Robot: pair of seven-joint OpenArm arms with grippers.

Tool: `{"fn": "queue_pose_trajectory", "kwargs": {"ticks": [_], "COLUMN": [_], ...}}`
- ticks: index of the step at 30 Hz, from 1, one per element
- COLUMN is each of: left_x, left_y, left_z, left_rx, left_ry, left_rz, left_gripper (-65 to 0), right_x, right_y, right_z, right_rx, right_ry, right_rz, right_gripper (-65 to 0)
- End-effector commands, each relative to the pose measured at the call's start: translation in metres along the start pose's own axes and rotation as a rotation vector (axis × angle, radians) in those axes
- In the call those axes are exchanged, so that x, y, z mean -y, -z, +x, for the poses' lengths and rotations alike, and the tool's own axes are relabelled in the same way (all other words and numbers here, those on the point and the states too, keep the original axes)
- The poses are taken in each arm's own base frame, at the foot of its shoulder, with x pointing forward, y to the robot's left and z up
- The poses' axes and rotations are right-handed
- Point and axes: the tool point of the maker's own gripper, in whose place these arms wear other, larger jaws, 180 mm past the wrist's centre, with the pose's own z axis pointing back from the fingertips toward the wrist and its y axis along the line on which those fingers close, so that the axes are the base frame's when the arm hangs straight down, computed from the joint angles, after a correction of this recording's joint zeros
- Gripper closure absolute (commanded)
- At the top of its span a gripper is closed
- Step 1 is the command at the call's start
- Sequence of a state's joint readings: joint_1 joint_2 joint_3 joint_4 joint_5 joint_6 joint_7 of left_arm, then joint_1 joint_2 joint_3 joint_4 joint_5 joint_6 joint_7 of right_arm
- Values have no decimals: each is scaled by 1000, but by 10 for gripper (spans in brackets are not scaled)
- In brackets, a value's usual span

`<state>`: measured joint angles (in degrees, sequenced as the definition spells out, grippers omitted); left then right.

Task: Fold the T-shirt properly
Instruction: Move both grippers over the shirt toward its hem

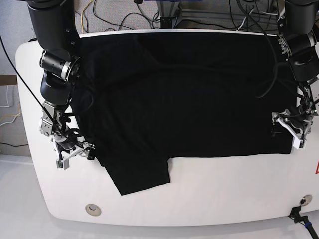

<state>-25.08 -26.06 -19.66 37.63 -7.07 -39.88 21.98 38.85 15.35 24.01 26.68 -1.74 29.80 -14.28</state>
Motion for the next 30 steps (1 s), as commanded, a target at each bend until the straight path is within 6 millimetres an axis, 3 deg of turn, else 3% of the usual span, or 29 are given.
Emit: {"fn": "queue_pose_trajectory", "kwargs": {"ticks": [1, 6, 9, 14, 16, 23, 26, 28, 30], "left_x": [-9, -12, -20, -26, -33, -59, -64, -64, -65], "left_y": [-7, -9, -14, -18, -19, -21, -16, -12, -7], "left_z": [33, 43, 45, 45, 46, 45, 31, 32, 19], "left_rx": [79, 95, 95, 92, 95, 97, 70, 88, 76], "left_ry": [14, 19, 25, 29, 10, 14, -35, -63, -96], "left_rz": [15, 21, 36, 49, 89, 244, 260, 254, 248], "left_gripper": [-552, -552, -552, -552, -552, -552, -552, -552, -552], "right_x": [-6, -26, -44, -56, -57, -60, -59, -58, -58], "right_y": [0, 7, 13, 17, 17, 17, 17, 17, 16], "right_z": [31, 16, -4, -19, -19, -19, -20, -26, -30], "right_rx": [75, 48, 5, -16, -14, -16, -18, -27, -31], "right_ry": [-3, 1, -27, -21, -18, -17, -17, -15, -14], "right_rz": [17, 54, 82, 102, 105, 112, 110, 110, 110], "right_gripper": [-459, -459, -459, -451, -401, -114, -9, 0, 0]}}
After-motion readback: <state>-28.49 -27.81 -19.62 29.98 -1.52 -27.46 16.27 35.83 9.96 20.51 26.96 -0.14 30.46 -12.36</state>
